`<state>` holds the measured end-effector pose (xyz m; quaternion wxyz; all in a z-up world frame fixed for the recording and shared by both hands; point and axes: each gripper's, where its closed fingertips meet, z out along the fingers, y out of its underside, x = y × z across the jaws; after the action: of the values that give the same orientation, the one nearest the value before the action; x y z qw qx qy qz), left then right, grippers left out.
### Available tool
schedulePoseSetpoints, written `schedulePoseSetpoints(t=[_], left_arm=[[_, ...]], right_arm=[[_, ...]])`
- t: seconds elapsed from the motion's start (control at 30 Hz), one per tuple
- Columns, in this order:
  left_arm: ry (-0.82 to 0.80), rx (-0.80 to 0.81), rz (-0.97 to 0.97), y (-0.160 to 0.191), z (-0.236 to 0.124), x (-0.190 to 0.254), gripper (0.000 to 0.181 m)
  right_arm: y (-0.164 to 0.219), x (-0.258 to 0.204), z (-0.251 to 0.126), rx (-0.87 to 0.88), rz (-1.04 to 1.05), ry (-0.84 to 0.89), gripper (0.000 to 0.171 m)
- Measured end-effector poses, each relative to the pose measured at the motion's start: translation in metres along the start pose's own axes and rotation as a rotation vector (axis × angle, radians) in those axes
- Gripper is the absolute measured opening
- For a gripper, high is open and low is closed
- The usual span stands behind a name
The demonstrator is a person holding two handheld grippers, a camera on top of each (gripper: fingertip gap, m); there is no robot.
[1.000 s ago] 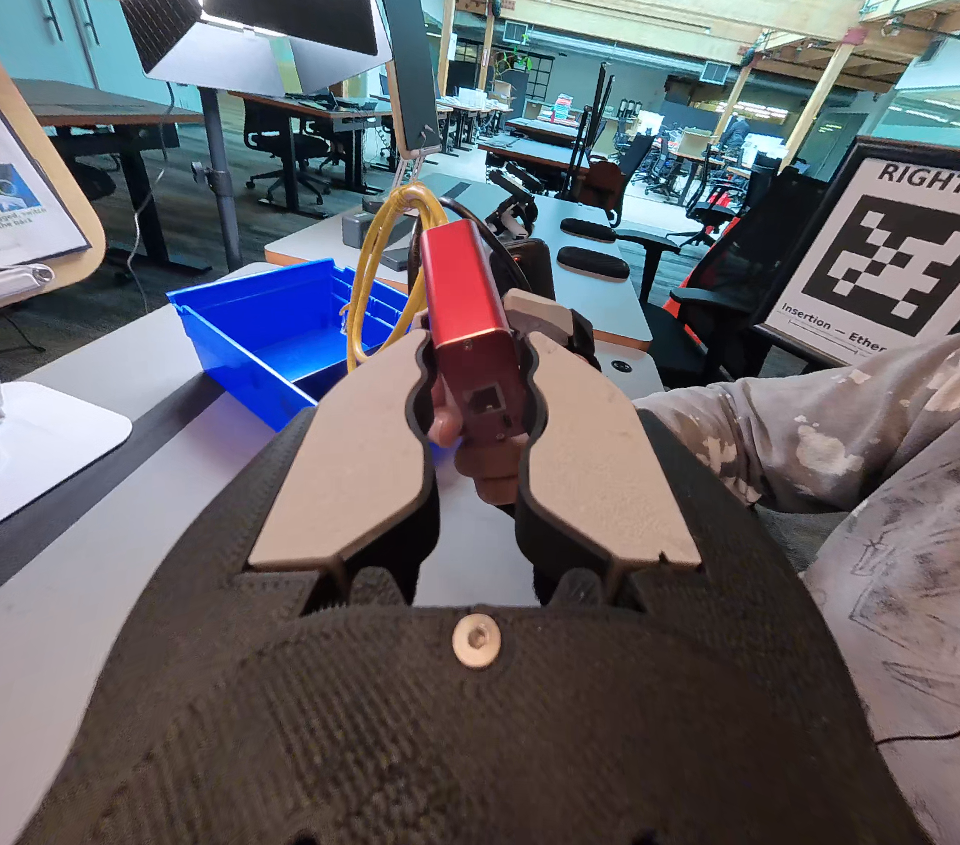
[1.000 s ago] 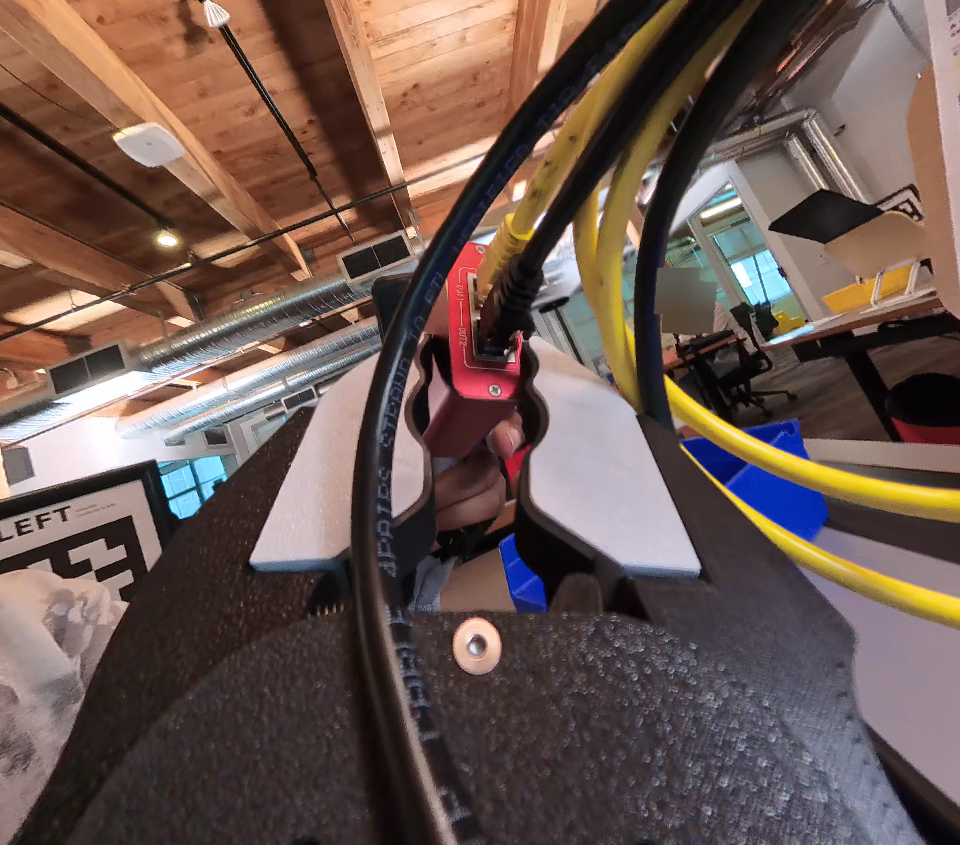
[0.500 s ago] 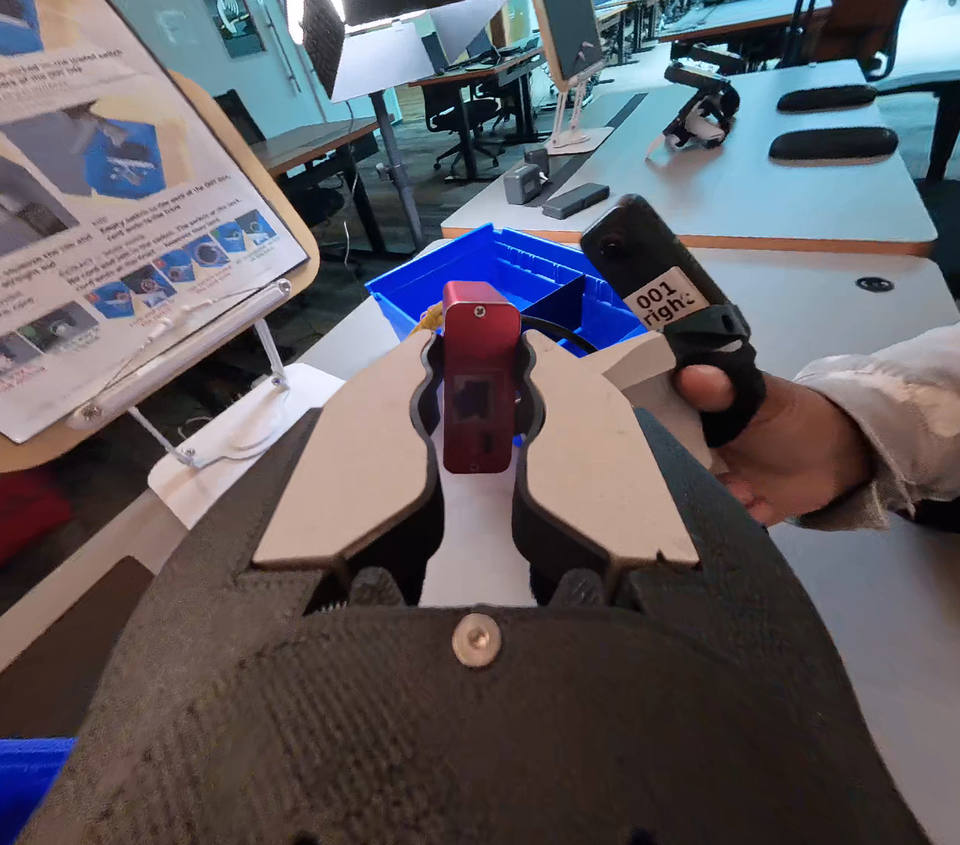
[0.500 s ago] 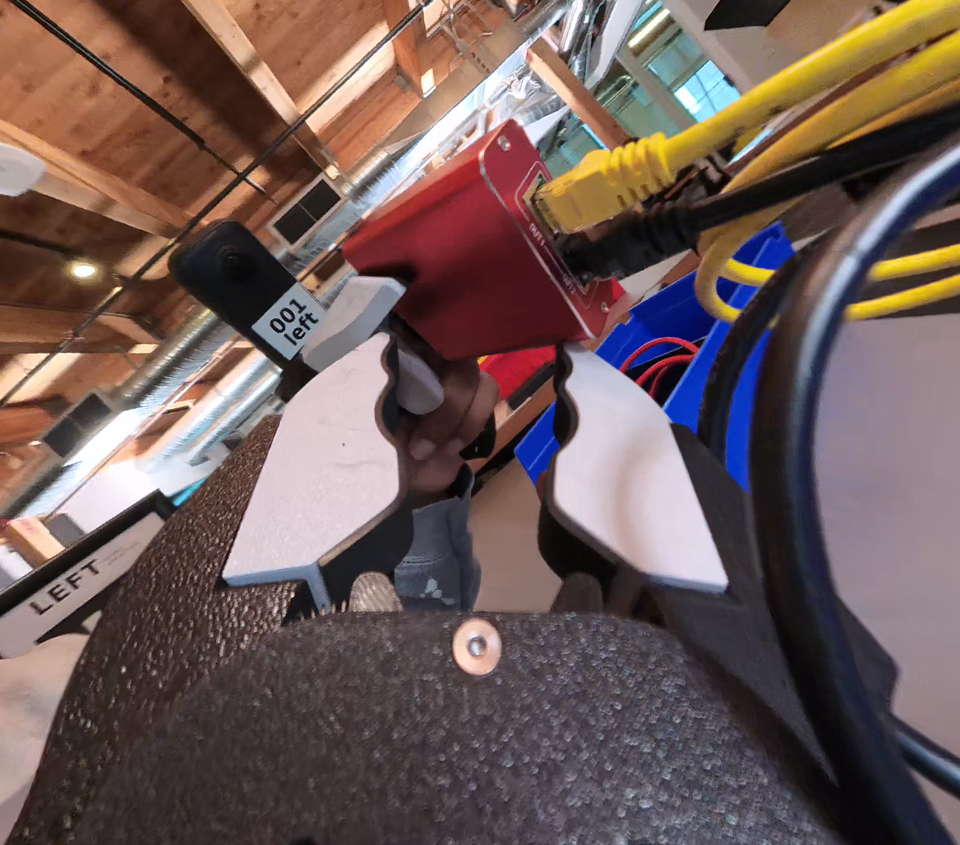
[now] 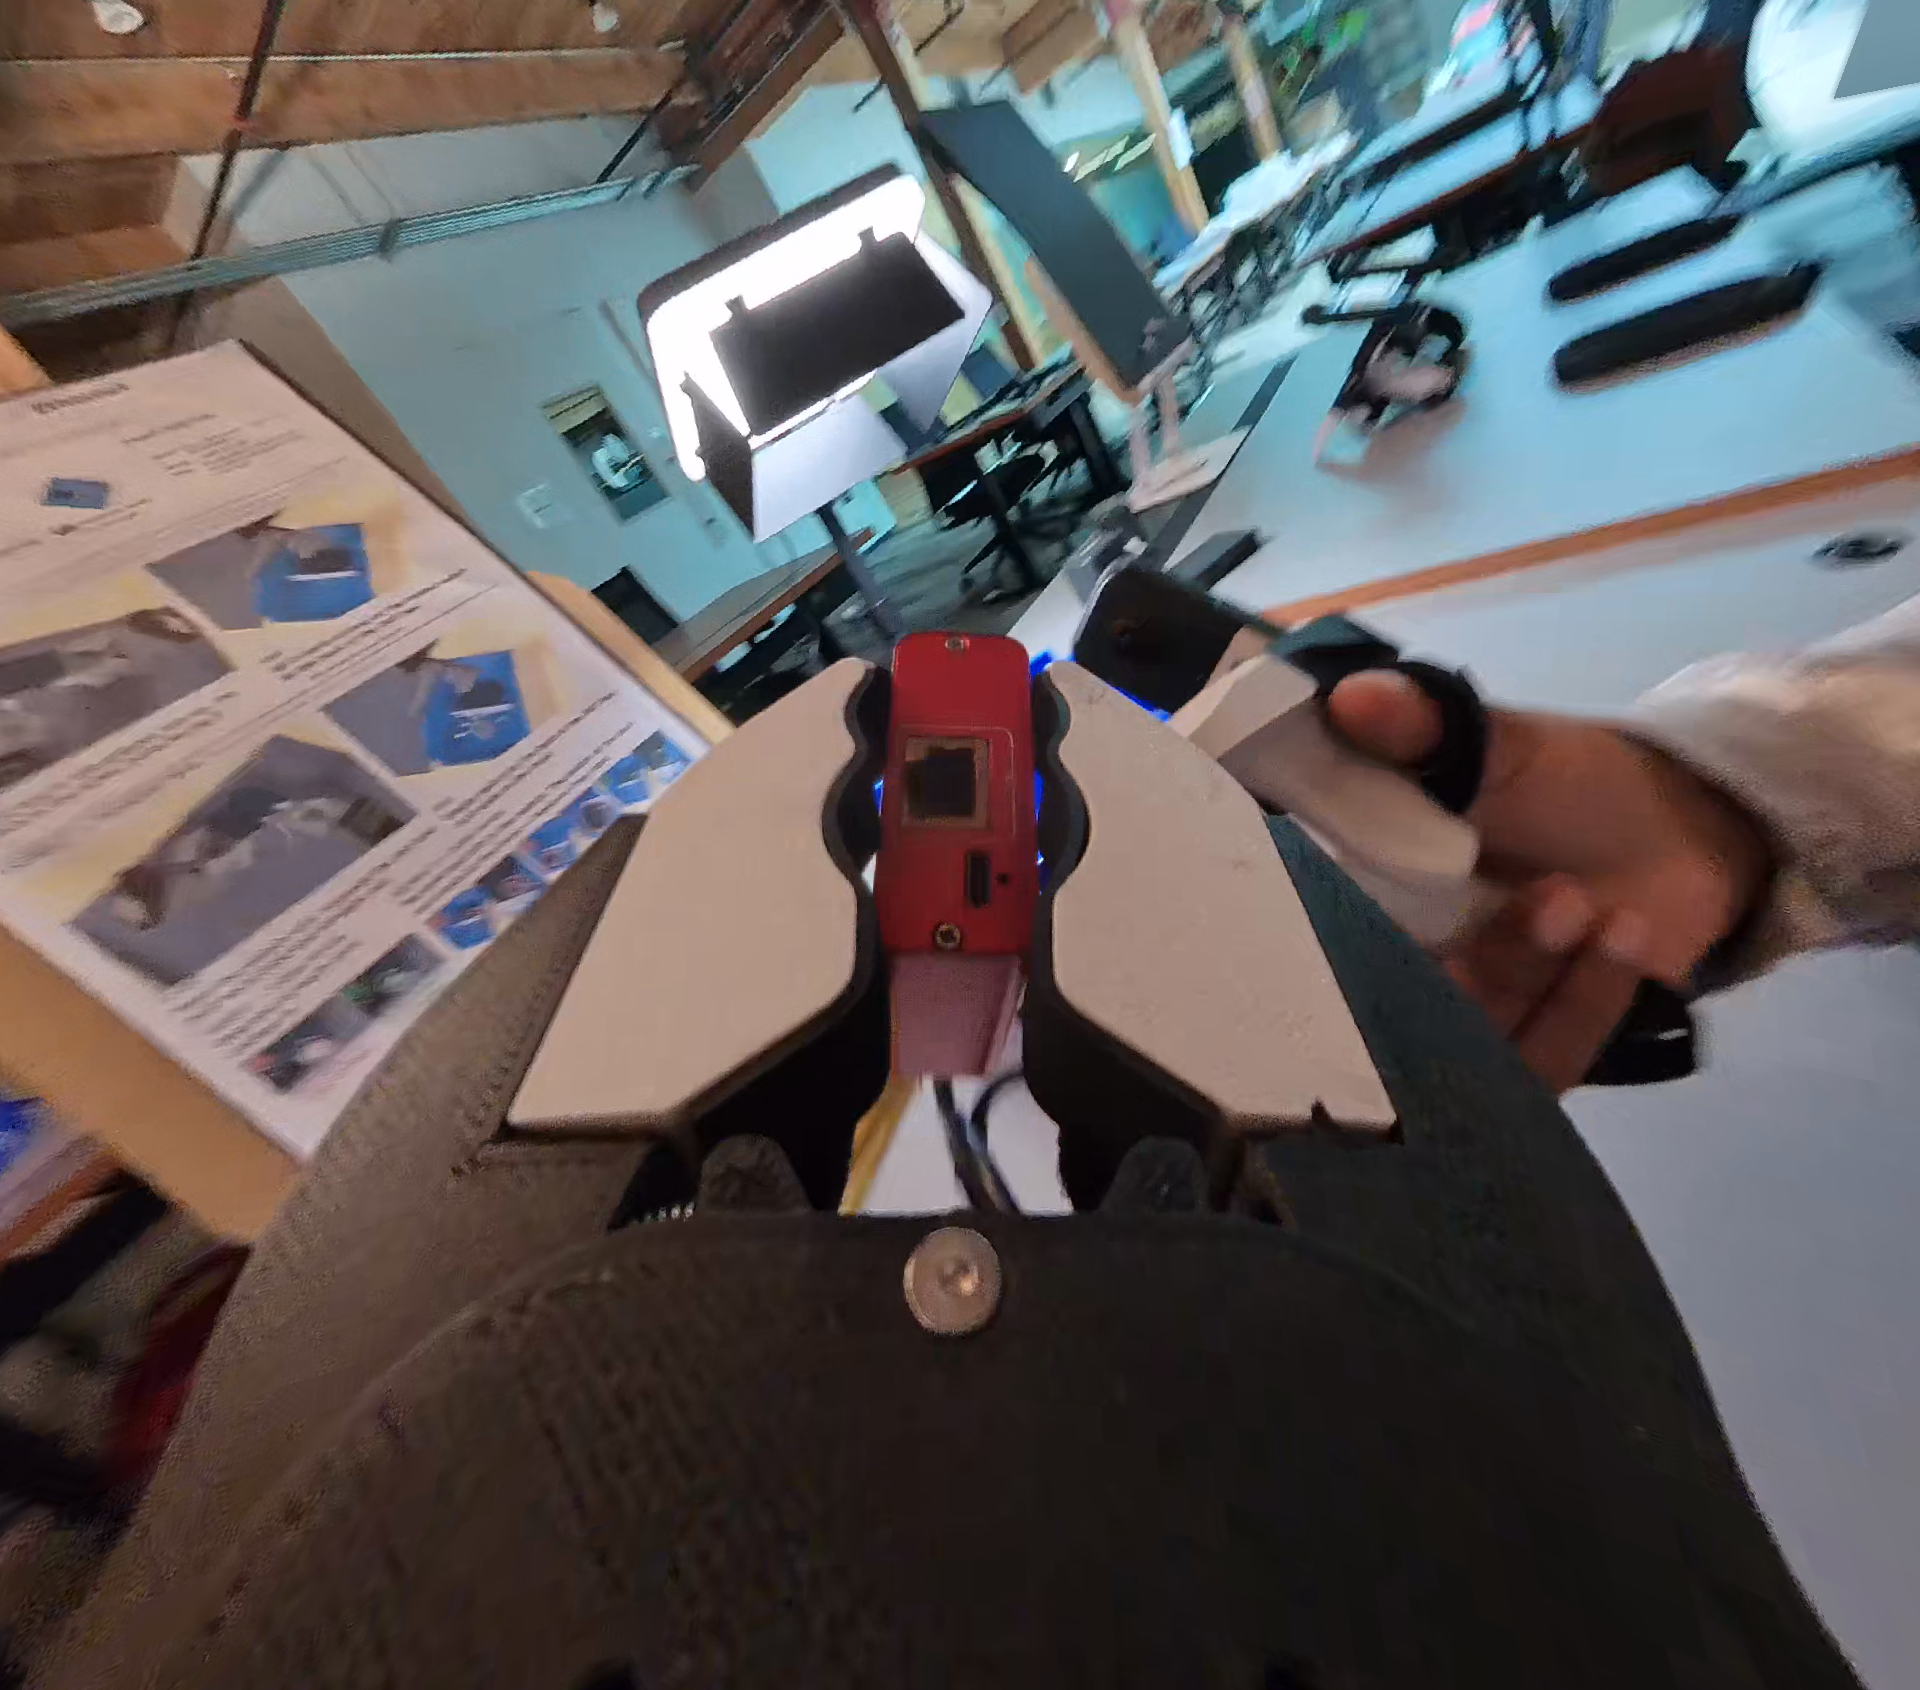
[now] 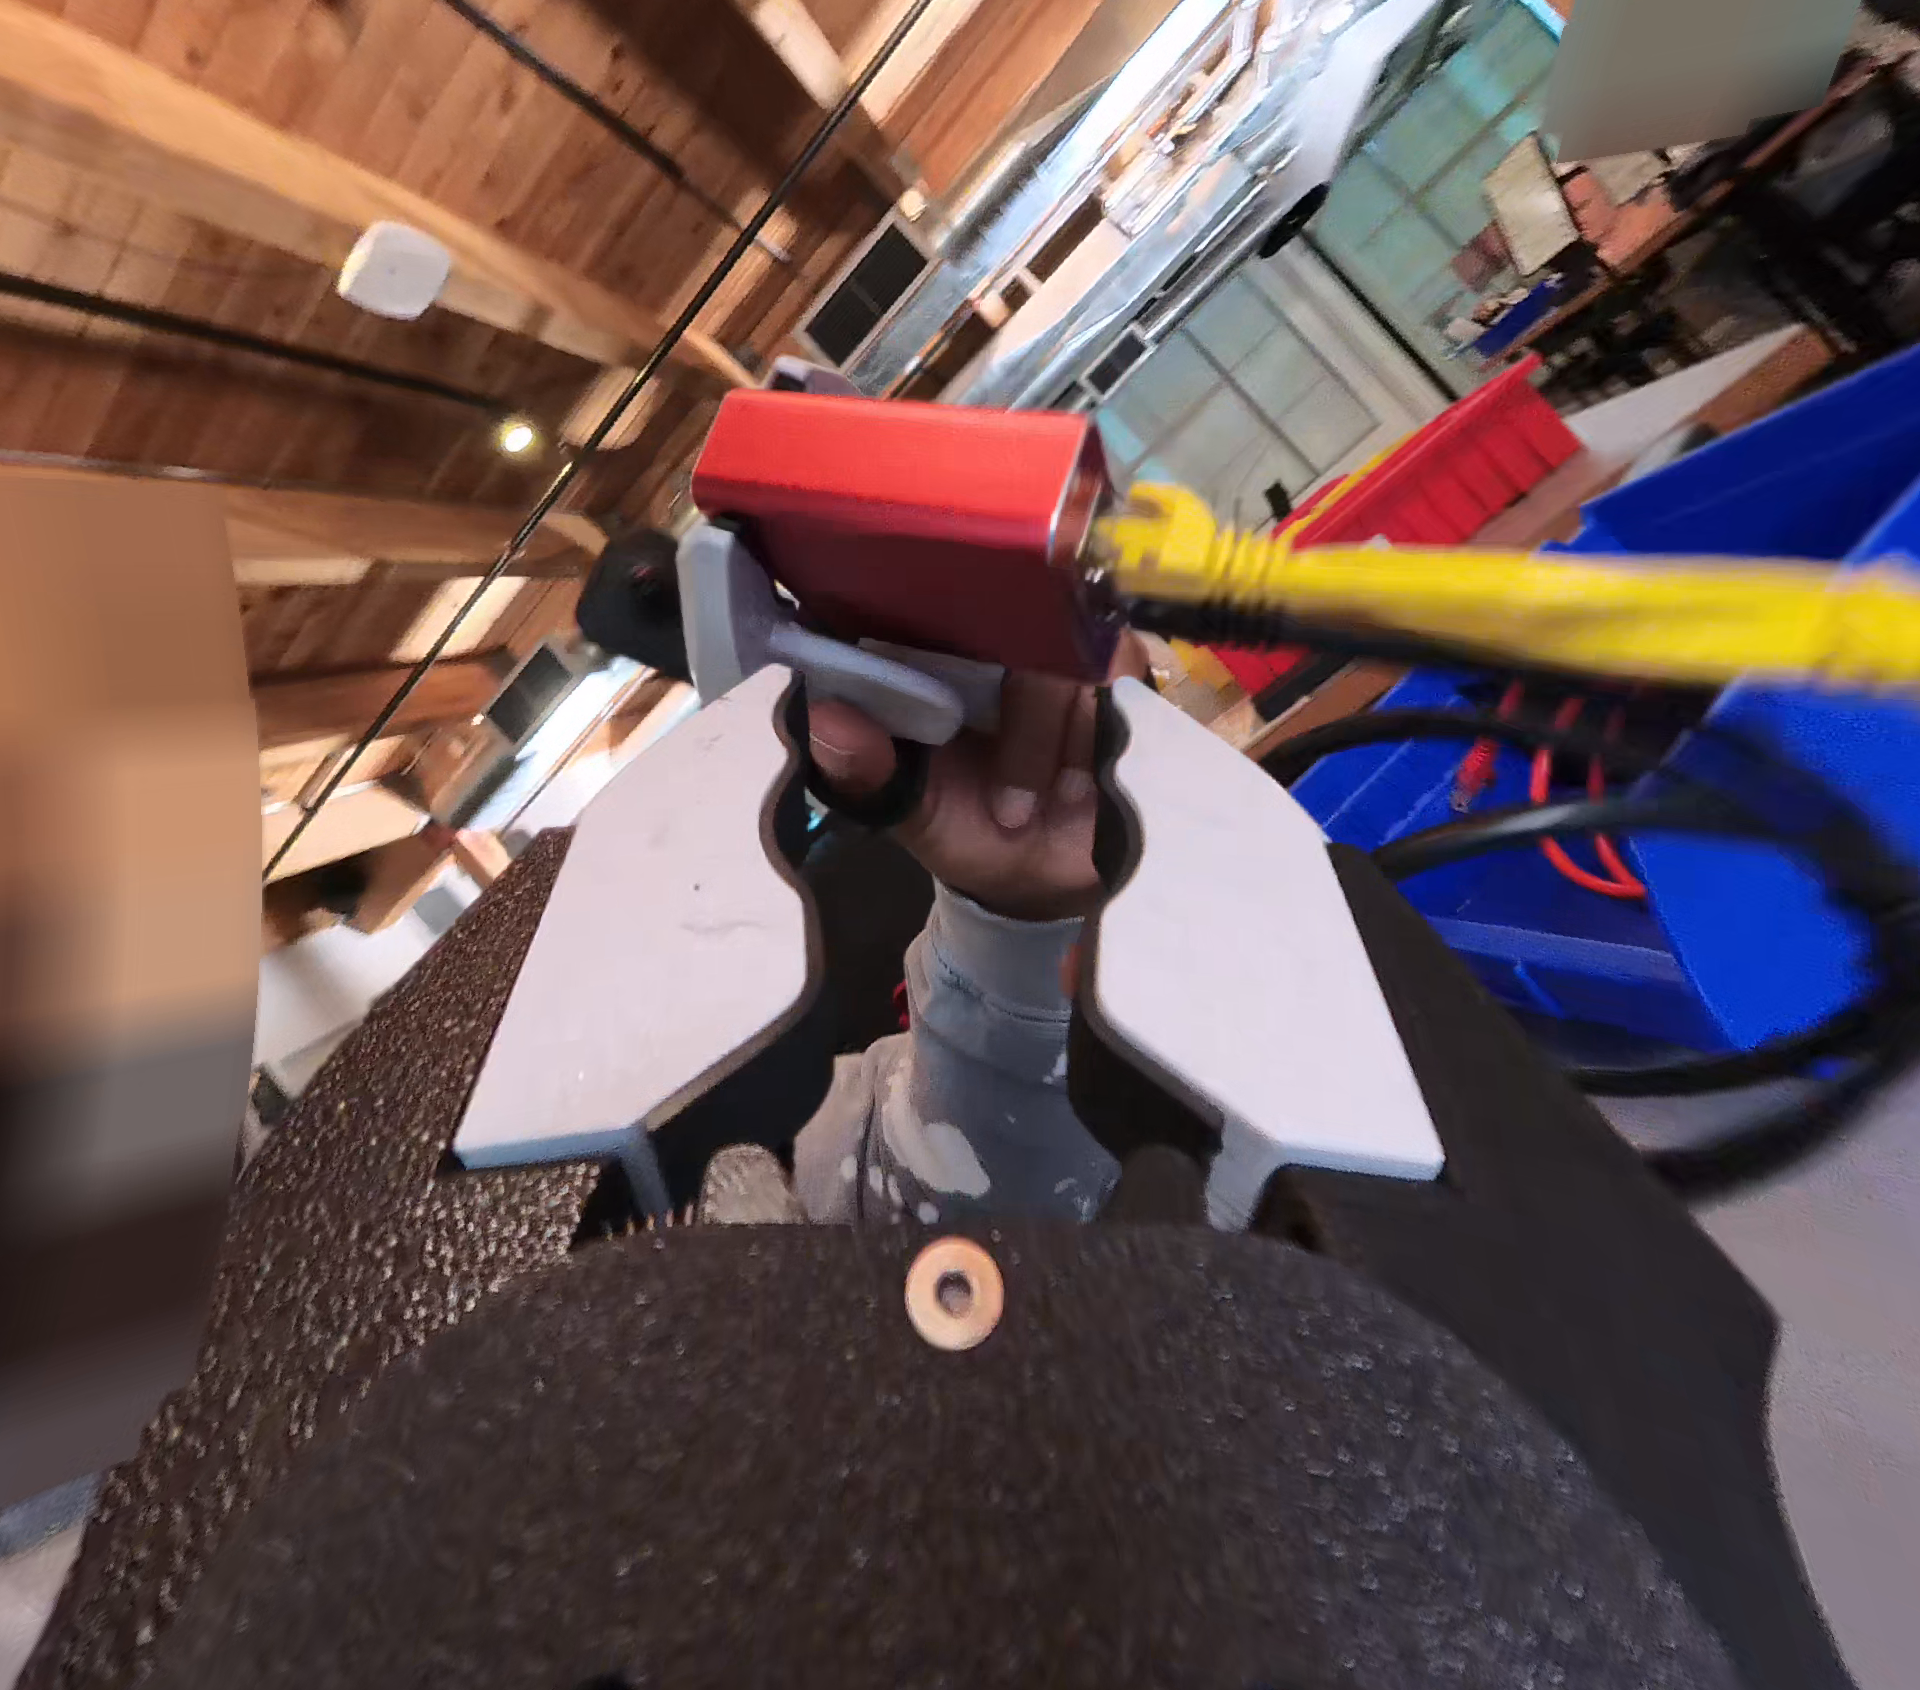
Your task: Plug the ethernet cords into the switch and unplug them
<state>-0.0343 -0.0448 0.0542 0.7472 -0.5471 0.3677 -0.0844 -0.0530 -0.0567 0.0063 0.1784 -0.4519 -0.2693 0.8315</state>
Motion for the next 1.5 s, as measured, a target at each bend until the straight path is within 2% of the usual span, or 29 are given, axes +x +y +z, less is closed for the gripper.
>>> schedulePoseSetpoints(t=[0.13,0.2,0.27,0.5,0.57,0.63,0.73,0.8,0.9,1.0,1.1,1.2,1.3,1.5], left_arm=[[0.063,0.099,-0.198,-0.014,0.0,0.002,0.027],[0.063,0.105,-0.253,-0.014,0.001,0.0,0.027],[0.034,0.094,-0.277,-0.009,0.001,-0.007,0.027],[-0.074,-0.013,-0.271,0.012,0.0,-0.027,0.027],[-0.113,-0.054,-0.209,0.018,0.001,-0.03,0.027],[-0.12,-0.069,-0.167,0.02,0.002,-0.028,0.027],[-0.076,-0.038,-0.224,0.014,0.005,-0.021,0.027],[-0.037,-0.024,-0.27,0.008,0.006,-0.015,0.028],[0.004,-0.014,-0.336,-0.002,0.006,-0.008,0.028],[0.068,0.004,-0.44,-0.01,0.007,0.0,0.027],[0.104,0.034,-0.567,-0.011,0.009,0.001,0.027],[0.148,0.088,-0.728,-0.009,0.006,-0.006,0.027],[0.19,0.131,-0.844,-0.007,0.007,-0.008,0.028],[0.241,0.112,-0.873,0.001,0.016,0.005,0.028]], right_arm=[[0.007,-0.012,-0.004,-0.057,-0.009,-0.151,0.046],[0.014,-0.017,-0.001,-0.088,-0.043,-0.17,0.043],[0.022,-0.018,0.004,-0.132,-0.135,-0.119,0.038],[0.066,0.024,0.005,-0.525,-0.508,0.374,0.038],[0.08,0.016,0.009,-0.605,-0.612,0.365,0.039],[0.097,-0.007,0.019,-0.617,-0.523,0.235,0.039],[0.102,-0.014,0.029,-0.528,-0.422,0.12,0.041],[0.09,-0.007,0.031,-0.399,-0.355,0.101,0.036],[0.065,0.01,0.026,-0.207,-0.236,0.131,0.041],[0.038,0.023,0.013,-0.052,-0.244,0.177,0.036],[0.015,0.01,0.005,0.05,-0.267,0.138,0.034],[0.003,-0.001,0.002,0.067,-0.329,0.125,0.042],[-0.007,-0.004,-0.003,0.089,-0.354,0.136,0.042],[-0.017,-0.007,-0.009,0.122,-0.36,0.125,0.051]])
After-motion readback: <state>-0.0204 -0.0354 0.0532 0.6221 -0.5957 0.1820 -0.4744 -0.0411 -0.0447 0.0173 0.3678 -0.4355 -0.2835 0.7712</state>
